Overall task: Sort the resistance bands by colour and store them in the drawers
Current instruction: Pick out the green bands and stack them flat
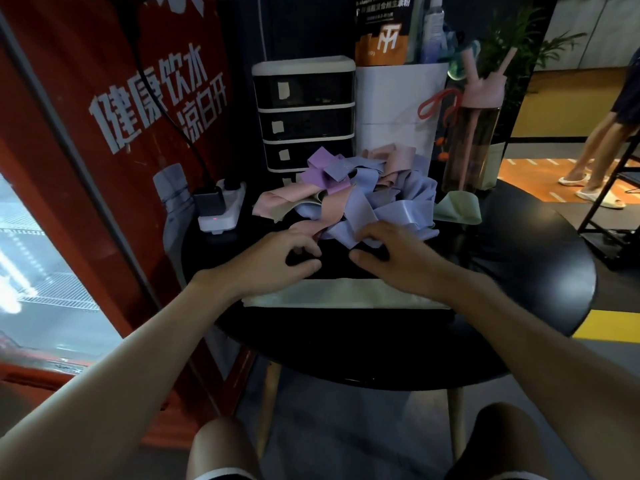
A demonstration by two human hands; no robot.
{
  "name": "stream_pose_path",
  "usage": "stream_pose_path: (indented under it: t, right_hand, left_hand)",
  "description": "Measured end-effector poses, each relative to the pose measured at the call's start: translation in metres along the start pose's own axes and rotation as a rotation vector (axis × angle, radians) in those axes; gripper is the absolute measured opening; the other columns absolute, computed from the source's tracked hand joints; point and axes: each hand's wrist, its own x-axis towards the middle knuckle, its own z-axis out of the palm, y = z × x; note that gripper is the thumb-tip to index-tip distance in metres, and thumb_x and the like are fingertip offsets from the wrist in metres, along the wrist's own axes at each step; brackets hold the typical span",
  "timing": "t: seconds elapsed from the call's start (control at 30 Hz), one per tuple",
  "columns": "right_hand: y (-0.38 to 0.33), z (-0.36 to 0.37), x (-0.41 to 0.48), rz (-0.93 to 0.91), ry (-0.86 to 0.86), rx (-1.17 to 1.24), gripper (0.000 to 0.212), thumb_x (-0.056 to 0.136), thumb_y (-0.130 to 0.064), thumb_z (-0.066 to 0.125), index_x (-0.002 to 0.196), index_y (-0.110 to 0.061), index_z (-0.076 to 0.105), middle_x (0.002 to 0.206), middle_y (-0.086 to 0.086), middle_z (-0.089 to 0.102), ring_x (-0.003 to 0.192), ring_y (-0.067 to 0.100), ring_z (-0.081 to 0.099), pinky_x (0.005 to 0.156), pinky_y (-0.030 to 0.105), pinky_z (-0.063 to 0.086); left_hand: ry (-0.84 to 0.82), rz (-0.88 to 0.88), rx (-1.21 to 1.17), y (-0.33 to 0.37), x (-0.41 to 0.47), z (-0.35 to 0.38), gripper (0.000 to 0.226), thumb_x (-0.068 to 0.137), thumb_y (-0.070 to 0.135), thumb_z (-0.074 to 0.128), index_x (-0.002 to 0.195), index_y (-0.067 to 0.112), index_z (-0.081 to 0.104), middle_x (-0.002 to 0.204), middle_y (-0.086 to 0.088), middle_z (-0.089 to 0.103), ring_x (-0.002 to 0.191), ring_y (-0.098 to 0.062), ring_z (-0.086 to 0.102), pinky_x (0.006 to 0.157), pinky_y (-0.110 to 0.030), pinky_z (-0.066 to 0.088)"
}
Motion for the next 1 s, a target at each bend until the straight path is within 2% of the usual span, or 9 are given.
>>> stream_pose_path:
  t: [0.13,0.23,0.33,0.47,0.57,0.7,0.8,0.9,1.0]
  right_hand:
    - [-0.008,0.044,0.035,-0.012,-0.038,-0.24,0.061,0.092,-0.055,0.05,0.144,-0.028,0.035,0.15,-0.006,0.033,0.14,0.018,0.025,0.111,0.043,0.025]
    - [-0.004,0.068,0.041,0.063,-0.017,-0.296,0.068,0.093,-0.061,0.042,0.15,-0.03,0.022,0.16,-0.003,0.018,0.146,0.021,0.013,0.114,0.047,0.019]
    - [0.001,0.078,0.04,0.028,0.012,-0.367,0.065,0.093,-0.061,0.039,0.148,-0.031,0.023,0.16,-0.002,0.018,0.146,0.022,0.014,0.113,0.047,0.022]
    - [0.003,0.08,0.041,0.015,0.016,-0.369,0.065,0.093,-0.06,0.04,0.148,-0.031,0.024,0.159,-0.004,0.02,0.144,0.021,0.017,0.112,0.046,0.025]
    - [0.004,0.081,0.04,0.011,0.029,-0.368,0.064,0.092,-0.06,0.04,0.147,-0.03,0.026,0.157,-0.006,0.022,0.143,0.02,0.02,0.11,0.045,0.028]
    - [0.005,0.082,0.041,0.003,0.036,-0.374,0.063,0.09,-0.059,0.042,0.144,-0.029,0.03,0.156,-0.007,0.024,0.142,0.021,0.023,0.107,0.044,0.03]
    - [0.006,0.082,0.041,0.004,0.039,-0.35,0.063,0.089,-0.059,0.044,0.144,-0.03,0.031,0.156,-0.007,0.025,0.142,0.02,0.023,0.108,0.045,0.031]
    - [0.005,0.081,0.041,0.002,0.034,-0.336,0.063,0.089,-0.058,0.043,0.144,-0.031,0.03,0.155,-0.008,0.025,0.142,0.019,0.021,0.108,0.044,0.031]
    - [0.004,0.081,0.041,-0.001,0.033,-0.337,0.062,0.09,-0.057,0.044,0.144,-0.03,0.03,0.155,-0.007,0.025,0.142,0.019,0.022,0.108,0.044,0.03]
  left_hand:
    - [0.075,-0.12,0.084,-0.026,0.019,-0.03,0.005,0.093,0.026,0.068,0.094,0.021,0.069,0.091,0.01,0.068,0.086,-0.007,0.063,0.081,-0.038,0.054]
    - [0.114,-0.171,0.187,-0.049,0.034,-0.041,0.006,0.091,0.027,0.069,0.094,0.023,0.066,0.087,0.006,0.066,0.082,-0.015,0.064,0.076,-0.042,0.056]
    - [0.135,-0.245,0.227,-0.068,0.05,-0.044,0.011,0.089,0.032,0.07,0.095,0.024,0.063,0.087,0.003,0.066,0.085,-0.023,0.064,0.077,-0.045,0.055]
    - [0.143,-0.356,0.287,-0.087,0.069,-0.04,0.024,0.082,0.047,0.069,0.1,0.036,0.058,0.114,-0.011,0.066,0.104,-0.035,0.062,0.084,-0.051,0.054]
    - [0.123,-0.328,0.331,-0.091,0.079,-0.033,0.029,0.085,0.037,0.074,0.109,0.022,0.065,0.101,-0.006,0.068,0.096,-0.031,0.064,0.075,-0.041,0.054]
    - [0.131,-0.322,0.38,-0.093,0.088,-0.024,0.03,0.087,0.027,0.074,0.113,0.014,0.065,0.107,-0.006,0.067,0.1,-0.03,0.063,0.067,-0.032,0.038]
    - [0.152,-0.324,0.381,-0.092,0.089,-0.021,0.013,0.09,0.024,0.069,0.099,0.015,0.067,0.104,-0.007,0.066,0.095,-0.03,0.062,0.066,-0.032,0.036]
    - [0.23,-0.276,0.345,-0.085,0.086,-0.022,0.004,0.092,0.015,0.064,0.092,0.011,0.065,0.098,-0.003,0.054,0.085,-0.02,0.049,0.063,-0.032,0.028]
    - [0.342,-0.176,0.353,-0.079,0.077,-0.027,0.008,0.087,0.012,0.064,0.085,0.007,0.059,0.09,-0.004,0.053,0.08,-0.026,0.053,0.058,-0.038,0.039]
